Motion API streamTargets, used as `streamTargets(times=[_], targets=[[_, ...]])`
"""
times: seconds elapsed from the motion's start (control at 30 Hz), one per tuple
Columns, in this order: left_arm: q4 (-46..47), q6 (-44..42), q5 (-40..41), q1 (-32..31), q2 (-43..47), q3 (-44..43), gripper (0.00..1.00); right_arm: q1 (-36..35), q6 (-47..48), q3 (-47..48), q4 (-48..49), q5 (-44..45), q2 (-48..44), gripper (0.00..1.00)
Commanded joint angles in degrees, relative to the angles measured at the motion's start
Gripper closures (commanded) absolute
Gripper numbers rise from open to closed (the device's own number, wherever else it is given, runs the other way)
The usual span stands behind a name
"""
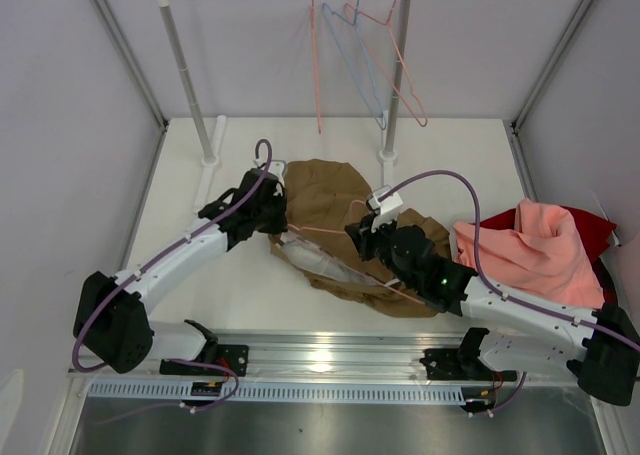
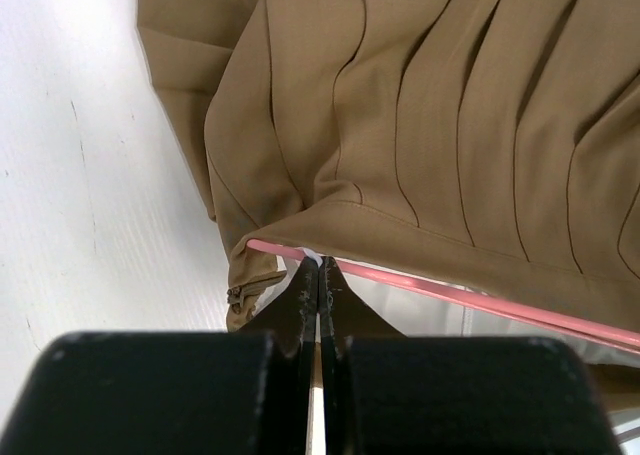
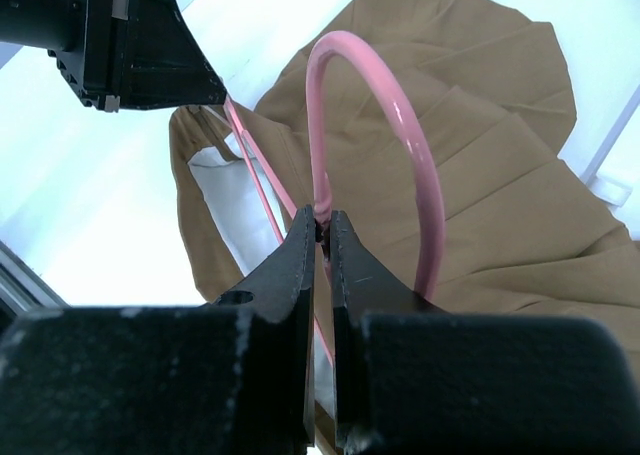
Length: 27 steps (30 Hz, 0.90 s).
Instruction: Place the skirt on the hanger
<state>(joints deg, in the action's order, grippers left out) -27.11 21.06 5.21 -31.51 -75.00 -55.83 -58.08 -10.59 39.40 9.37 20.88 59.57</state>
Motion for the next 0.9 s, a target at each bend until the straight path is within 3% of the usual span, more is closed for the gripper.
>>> streamTargets(times=[0.0,0.87], targets=[[1.79,-2.25,-3.44,-0.40,2.58,-2.79,1.00,0.52,0.48,3.49,5.75,-0.93,-0.25,1.00],[2.07,-6.12,-7.94,-0.40,6.10,-8.33,0.99,1.57,1.10,7.71,8.92,-2.25,1.16,1.00]])
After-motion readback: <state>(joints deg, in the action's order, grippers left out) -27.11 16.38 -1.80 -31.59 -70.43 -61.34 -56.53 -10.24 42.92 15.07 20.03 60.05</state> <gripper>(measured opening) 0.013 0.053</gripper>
